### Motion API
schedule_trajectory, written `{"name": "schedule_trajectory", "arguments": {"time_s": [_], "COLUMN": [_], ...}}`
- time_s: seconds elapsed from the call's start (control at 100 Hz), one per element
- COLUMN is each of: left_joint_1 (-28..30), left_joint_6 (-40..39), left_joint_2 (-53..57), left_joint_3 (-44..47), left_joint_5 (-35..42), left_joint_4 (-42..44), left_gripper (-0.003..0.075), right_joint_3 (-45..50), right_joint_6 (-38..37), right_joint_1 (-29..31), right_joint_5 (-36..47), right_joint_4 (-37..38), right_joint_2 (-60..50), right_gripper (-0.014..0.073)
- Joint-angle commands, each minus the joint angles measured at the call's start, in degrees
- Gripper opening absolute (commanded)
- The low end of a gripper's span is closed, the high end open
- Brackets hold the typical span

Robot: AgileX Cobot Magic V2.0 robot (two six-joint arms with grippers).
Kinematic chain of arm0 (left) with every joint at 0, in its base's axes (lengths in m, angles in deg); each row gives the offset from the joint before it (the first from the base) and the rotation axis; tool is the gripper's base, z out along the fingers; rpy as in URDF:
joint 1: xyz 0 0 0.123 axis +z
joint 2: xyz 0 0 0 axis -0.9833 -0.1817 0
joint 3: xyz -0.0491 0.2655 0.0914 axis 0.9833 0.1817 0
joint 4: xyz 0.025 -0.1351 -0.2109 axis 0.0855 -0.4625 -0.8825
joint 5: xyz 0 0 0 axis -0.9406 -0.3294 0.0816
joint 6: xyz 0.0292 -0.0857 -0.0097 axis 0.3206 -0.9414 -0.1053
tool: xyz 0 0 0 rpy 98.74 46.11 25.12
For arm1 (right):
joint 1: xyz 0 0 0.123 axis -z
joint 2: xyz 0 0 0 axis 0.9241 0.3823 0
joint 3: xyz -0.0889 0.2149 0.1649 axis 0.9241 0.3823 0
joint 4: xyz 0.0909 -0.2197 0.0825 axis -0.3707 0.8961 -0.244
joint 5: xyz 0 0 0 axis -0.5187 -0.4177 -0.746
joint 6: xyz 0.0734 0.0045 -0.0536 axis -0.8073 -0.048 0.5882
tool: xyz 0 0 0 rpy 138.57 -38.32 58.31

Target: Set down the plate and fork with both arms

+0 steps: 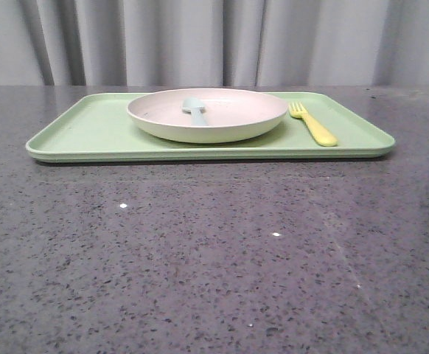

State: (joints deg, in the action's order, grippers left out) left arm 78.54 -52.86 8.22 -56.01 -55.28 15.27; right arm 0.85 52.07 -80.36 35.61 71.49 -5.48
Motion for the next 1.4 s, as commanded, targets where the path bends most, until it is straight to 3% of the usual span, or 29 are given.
{"name": "schedule_trajectory", "arguments": {"time_s": [0.0,0.22,0.44,0.75,1.02,1.39], "left_joint_1": [0.03,0.03,0.03,0.03,0.03,0.03], "left_joint_6": [0.02,0.02,0.02,0.02,0.02,0.02], "left_joint_2": [-0.53,-0.53,-0.53,-0.53,-0.53,-0.53], "left_joint_3": [0.66,0.66,0.66,0.66,0.66,0.66], "left_joint_5": [4.91,4.91,4.91,4.91,4.91,4.91], "left_joint_4": [-0.18,-0.18,-0.18,-0.18,-0.18,-0.18], "left_gripper": [-0.002,-0.002,-0.002,-0.002,-0.002,-0.002], "right_joint_3": [-1.3,-0.72,7.9,18.55,24.62,34.82], "right_joint_6": [0.08,0.08,1.15,21.35,21.48,21.48], "right_joint_1": [0.37,0.37,0.37,2.6,8.98,9.36], "right_joint_5": [4.07,5.95,19.24,23.37,29.55,43.4], "right_joint_4": [1.44,1.23,-0.8,-14.31,-18.77,-19.12], "right_joint_2": [0.5,-0.06,-7.13,-18.57,-23.88,-23.96], "right_gripper": [-0.012,-0.012,-0.012,-0.012,-0.012,-0.012]}}
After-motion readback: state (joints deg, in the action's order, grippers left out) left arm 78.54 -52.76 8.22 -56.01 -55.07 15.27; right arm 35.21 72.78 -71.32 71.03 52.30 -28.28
